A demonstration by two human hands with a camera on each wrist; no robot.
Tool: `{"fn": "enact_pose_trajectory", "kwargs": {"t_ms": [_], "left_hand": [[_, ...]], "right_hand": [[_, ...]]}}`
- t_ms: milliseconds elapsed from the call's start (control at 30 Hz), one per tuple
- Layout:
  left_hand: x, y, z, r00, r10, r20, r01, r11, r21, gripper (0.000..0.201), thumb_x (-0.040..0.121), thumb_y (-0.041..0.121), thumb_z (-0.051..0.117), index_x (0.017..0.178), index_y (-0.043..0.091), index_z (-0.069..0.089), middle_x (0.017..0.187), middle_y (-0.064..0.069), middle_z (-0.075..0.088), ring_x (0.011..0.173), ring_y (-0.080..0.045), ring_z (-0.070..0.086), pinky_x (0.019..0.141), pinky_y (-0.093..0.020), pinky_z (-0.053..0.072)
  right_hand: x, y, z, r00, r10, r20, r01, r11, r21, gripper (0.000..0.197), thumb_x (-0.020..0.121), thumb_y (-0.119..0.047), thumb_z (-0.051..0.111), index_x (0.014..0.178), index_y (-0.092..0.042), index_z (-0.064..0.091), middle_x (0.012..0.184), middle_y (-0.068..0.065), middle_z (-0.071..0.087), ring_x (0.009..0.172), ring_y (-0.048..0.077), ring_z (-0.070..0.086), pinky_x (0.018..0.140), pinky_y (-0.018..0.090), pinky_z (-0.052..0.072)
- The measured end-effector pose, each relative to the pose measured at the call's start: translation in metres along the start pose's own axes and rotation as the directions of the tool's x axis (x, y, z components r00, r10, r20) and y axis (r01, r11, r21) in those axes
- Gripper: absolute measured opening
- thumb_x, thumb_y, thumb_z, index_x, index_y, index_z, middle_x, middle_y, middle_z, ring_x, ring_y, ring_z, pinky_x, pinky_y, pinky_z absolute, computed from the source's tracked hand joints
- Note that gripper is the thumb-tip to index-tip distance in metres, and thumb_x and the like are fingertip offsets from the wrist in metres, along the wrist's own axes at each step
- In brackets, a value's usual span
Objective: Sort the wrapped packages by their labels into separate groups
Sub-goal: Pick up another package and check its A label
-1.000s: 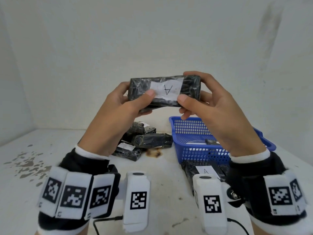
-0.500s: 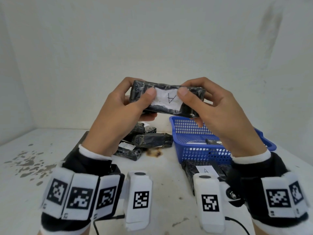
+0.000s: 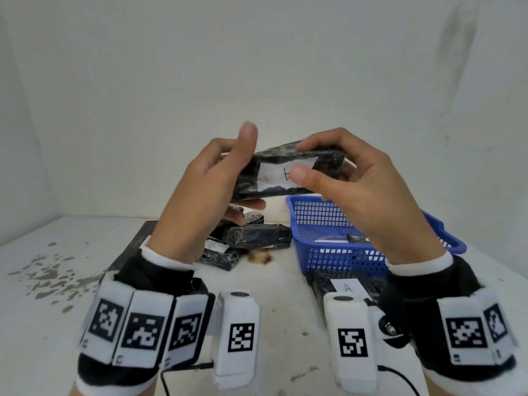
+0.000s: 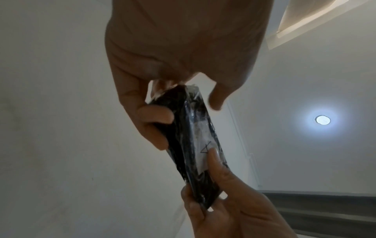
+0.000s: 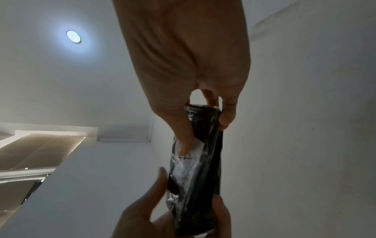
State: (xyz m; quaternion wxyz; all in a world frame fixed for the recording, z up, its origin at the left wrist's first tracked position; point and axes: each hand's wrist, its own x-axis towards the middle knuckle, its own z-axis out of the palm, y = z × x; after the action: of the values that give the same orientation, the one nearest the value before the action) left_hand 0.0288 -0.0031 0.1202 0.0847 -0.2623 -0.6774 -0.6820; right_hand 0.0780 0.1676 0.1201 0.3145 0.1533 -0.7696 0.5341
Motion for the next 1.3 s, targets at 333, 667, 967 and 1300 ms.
{"fn": "enact_pose_trajectory", "kwargs": {"t_ms": [333,667,967,1300], "left_hand": [[0.006,-0.001,-0.008,0.999,0.015,0.047,-0.004,0.972,-0.234,0.013,0.085,0.005,0.064,0.096,0.011,0.060,0.089,-0.005,0.070,0.082,-0.019,0.069,0.074,-0.028,0.056],[0.006,-0.002,-0.012,0.997,-0.020,0.076,0.033,0.982,-0.185,0.017,0.088,0.000,0.059,0.100,0.013,0.057,0.085,-0.008,0.070,0.074,-0.025,0.070,0.059,-0.025,0.056],[0.007,-0.007,-0.005,1.000,-0.005,0.027,0.007,0.999,-0.054,0.054,0.061,0.025,0.071,0.112,0.019,0.052,0.090,-0.003,0.073,0.082,-0.023,0.072,0.085,-0.041,0.055],[0.004,-0.003,-0.004,0.999,-0.047,0.027,0.049,0.996,-0.072,0.049,0.084,0.024,0.070,0.126,0.012,0.048,0.109,-0.011,0.068,0.075,-0.022,0.072,0.055,-0.026,0.051]], "right_hand": [[0.006,0.009,-0.008,1.000,0.024,0.017,-0.025,0.998,0.052,0.036,0.092,-0.030,0.071,0.125,-0.041,0.063,0.106,0.009,0.075,0.094,0.017,0.072,0.102,0.044,0.052],[0.000,-0.001,-0.010,0.998,0.039,0.041,-0.037,0.998,-0.042,0.025,0.083,-0.040,0.072,0.108,-0.037,0.068,0.088,-0.001,0.072,0.059,0.014,0.065,0.055,0.018,0.047],[0.001,0.005,-0.003,1.000,0.015,0.022,-0.014,0.998,-0.055,0.021,0.081,-0.033,0.080,0.098,-0.035,0.068,0.090,-0.005,0.072,0.083,0.050,0.060,0.065,0.040,0.047],[0.001,0.001,-0.012,0.999,-0.032,0.034,0.035,0.996,-0.084,0.045,0.078,-0.041,0.078,0.119,-0.046,0.062,0.109,-0.009,0.071,0.088,0.020,0.068,0.078,0.029,0.054]]}}
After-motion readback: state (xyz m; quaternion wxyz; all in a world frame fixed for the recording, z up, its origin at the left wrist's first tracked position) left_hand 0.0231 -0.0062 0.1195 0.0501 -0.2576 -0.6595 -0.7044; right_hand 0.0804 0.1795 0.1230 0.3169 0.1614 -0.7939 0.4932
